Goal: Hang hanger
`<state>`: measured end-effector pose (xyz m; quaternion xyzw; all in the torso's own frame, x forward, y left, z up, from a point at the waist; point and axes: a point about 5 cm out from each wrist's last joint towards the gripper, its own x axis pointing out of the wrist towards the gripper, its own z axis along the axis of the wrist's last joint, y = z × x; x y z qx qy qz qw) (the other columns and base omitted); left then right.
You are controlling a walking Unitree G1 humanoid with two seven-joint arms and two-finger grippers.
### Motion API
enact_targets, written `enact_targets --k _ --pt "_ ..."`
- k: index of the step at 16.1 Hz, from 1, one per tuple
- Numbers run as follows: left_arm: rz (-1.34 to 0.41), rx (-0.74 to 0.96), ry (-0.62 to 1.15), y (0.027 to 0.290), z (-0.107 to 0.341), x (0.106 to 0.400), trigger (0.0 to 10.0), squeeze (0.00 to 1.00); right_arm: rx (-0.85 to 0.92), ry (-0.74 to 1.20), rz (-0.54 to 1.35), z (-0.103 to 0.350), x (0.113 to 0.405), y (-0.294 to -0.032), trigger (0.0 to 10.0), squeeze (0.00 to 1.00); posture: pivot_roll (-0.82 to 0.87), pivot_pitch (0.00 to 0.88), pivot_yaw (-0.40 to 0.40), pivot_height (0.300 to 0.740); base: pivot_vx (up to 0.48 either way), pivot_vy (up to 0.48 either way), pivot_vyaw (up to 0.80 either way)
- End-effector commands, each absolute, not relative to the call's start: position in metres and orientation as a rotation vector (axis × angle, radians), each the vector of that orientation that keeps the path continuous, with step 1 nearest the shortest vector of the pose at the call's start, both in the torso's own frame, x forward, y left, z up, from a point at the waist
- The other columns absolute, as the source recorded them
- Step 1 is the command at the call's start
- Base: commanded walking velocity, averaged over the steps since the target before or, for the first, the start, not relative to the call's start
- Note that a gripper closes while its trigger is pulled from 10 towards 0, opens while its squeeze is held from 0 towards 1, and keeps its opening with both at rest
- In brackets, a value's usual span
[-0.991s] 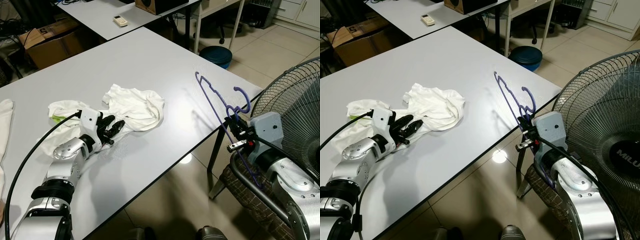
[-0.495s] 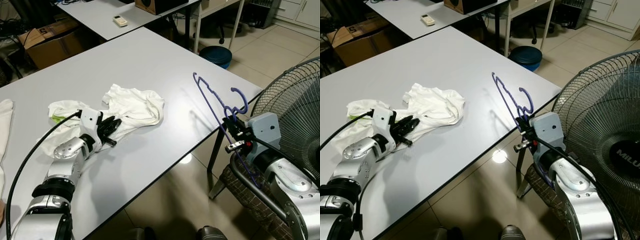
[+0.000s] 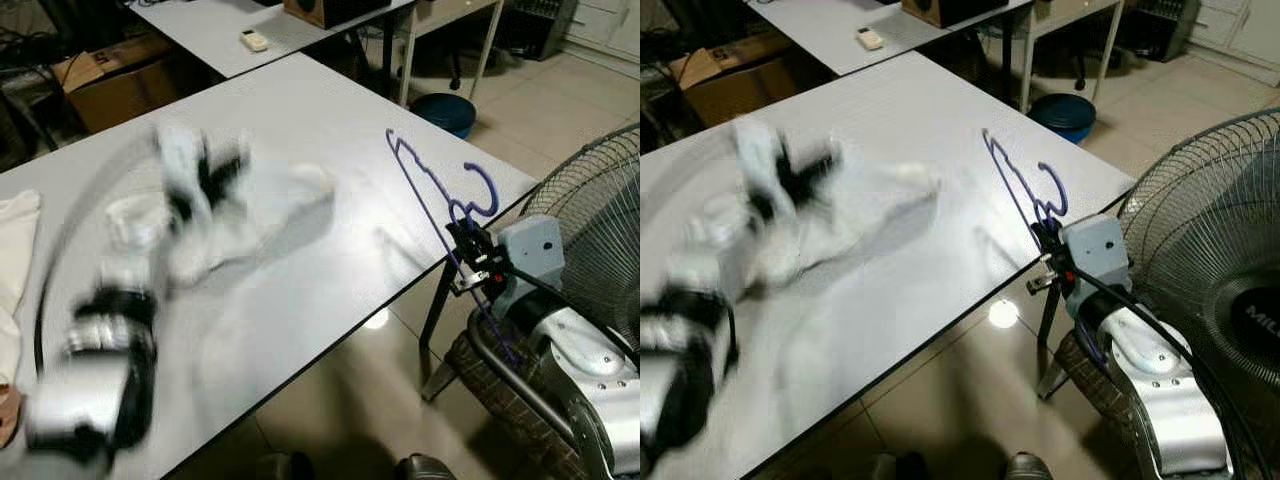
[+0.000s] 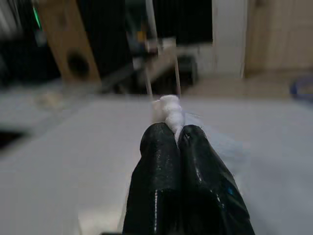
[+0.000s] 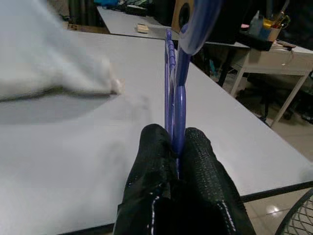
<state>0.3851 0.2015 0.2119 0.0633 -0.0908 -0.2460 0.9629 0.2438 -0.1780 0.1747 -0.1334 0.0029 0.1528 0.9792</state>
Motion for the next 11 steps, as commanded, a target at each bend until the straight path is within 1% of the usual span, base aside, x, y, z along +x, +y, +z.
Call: enact_targets --k 1,2,4,5,6,7,8,9,10,11 --pt "-0.497 0.164 -0.246 0.210 0.236 0.388 0.0 0.00 -0.267 -0.020 0.287 0.178 0.246 -0.180 10.0 0.00 -0.20 0.071 0.142 0.740 0.000 0.000 0.00" --pt "-0.507 0.212 -0.331 0.212 0.266 0.389 0.0 0.00 -0.261 -0.038 0.265 0.181 0.247 -0.182 10.0 0.00 -0.20 0.075 0.149 0.740 0.000 0.000 0.00" --pt "-0.515 0.270 -0.520 0.218 0.319 0.382 0.0 0.00 -0.246 -0.072 0.217 0.186 0.246 -0.186 10.0 0.00 -0.20 0.080 0.156 0.740 0.000 0.000 0.00" --pt "-0.519 0.269 -0.575 0.221 0.332 0.377 0.0 0.00 -0.239 -0.078 0.203 0.187 0.246 -0.187 10.0 0.00 -0.19 0.080 0.157 0.740 0.000 0.000 0.00" --pt "-0.537 0.278 -0.594 0.223 0.335 0.372 0.0 0.00 -0.231 -0.081 0.197 0.186 0.245 -0.187 10.0 0.00 -0.19 0.082 0.160 0.740 0.000 0.000 0.00" --pt "-0.570 0.300 -0.577 0.222 0.328 0.369 0.0 0.00 -0.228 -0.083 0.198 0.187 0.245 -0.187 10.0 0.00 -0.19 0.083 0.162 0.740 0.000 0.000 0.00" --pt "-0.696 0.363 -0.473 0.215 0.294 0.359 0.0 0.00 -0.223 -0.090 0.212 0.187 0.244 -0.184 10.0 0.00 -0.19 0.087 0.168 0.740 0.000 0.000 0.00" --pt "-0.729 0.380 -0.425 0.213 0.279 0.354 0.0 0.00 -0.221 -0.091 0.218 0.187 0.243 -0.184 10.0 0.00 -0.19 0.089 0.170 0.740 0.000 0.000 0.00" --pt "-0.751 0.399 -0.351 0.212 0.253 0.346 0.0 0.00 -0.217 -0.087 0.233 0.187 0.241 -0.184 10.0 0.00 -0.19 0.091 0.173 0.740 0.000 0.000 0.00" --pt "-0.746 0.387 -0.312 0.211 0.235 0.338 0.0 0.00 -0.200 -0.074 0.265 0.186 0.237 -0.185 10.0 0.00 -0.19 0.099 0.175 0.740 0.000 0.000 0.00"
